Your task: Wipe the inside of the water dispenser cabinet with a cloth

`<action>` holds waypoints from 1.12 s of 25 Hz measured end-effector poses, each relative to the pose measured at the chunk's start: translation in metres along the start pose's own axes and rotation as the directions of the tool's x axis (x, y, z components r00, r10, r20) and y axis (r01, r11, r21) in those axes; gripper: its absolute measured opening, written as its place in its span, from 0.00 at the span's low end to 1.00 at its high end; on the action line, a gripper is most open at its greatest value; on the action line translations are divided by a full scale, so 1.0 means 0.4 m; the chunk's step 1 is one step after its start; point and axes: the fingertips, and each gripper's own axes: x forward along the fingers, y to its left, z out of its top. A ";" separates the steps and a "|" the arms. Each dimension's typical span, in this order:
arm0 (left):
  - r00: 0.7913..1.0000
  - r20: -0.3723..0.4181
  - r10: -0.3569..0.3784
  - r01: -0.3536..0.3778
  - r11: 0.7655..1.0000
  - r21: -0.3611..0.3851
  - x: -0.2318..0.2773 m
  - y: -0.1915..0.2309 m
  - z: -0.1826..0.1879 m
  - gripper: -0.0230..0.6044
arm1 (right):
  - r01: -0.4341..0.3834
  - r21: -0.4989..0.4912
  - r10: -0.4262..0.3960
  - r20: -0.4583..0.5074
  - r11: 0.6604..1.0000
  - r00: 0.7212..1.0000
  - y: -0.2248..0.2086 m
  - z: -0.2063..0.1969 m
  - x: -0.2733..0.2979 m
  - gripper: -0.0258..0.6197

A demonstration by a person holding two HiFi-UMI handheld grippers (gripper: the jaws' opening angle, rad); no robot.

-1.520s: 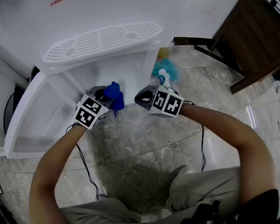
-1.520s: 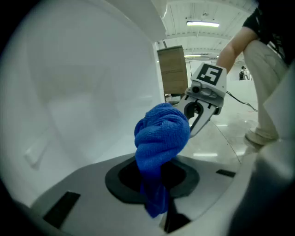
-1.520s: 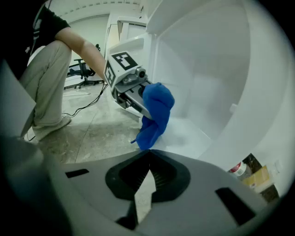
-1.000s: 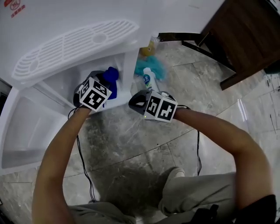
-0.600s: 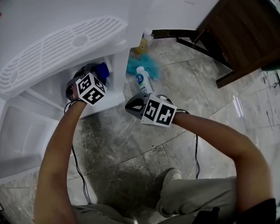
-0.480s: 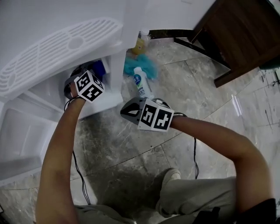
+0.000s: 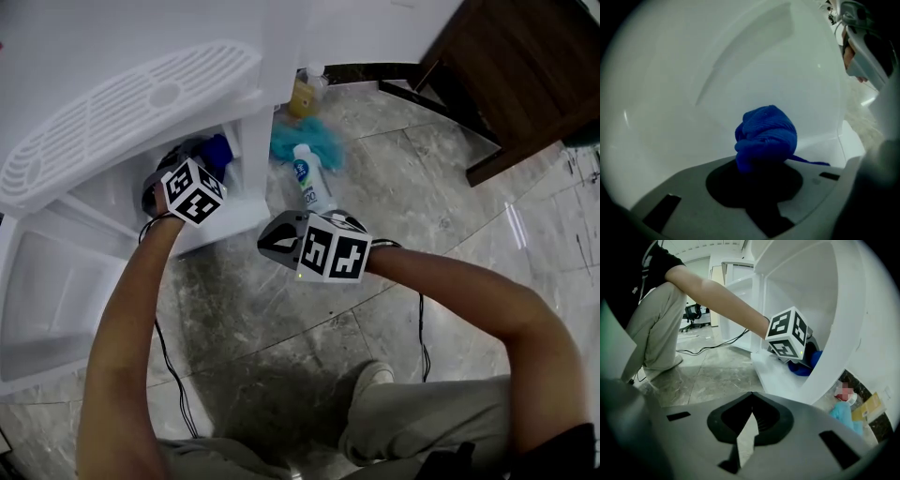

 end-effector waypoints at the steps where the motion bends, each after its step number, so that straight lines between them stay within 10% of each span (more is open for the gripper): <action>1: 1.000 -0.008 0.006 -0.006 1.000 -0.009 0.008 0.009 0.000 0.16 | 0.000 0.005 0.000 0.004 1.000 1.000 0.001 -0.001 -0.004 0.04; 16: 0.999 0.035 -0.010 0.010 1.000 -0.013 -0.014 -0.024 0.014 0.16 | -0.033 -0.016 0.033 -0.022 0.999 0.999 0.027 -0.037 -0.006 0.04; 28: 1.000 -0.017 -0.003 0.000 0.988 -0.151 0.027 0.037 0.007 0.16 | -0.074 -0.035 0.072 -0.049 0.997 0.996 0.066 -0.052 0.003 0.04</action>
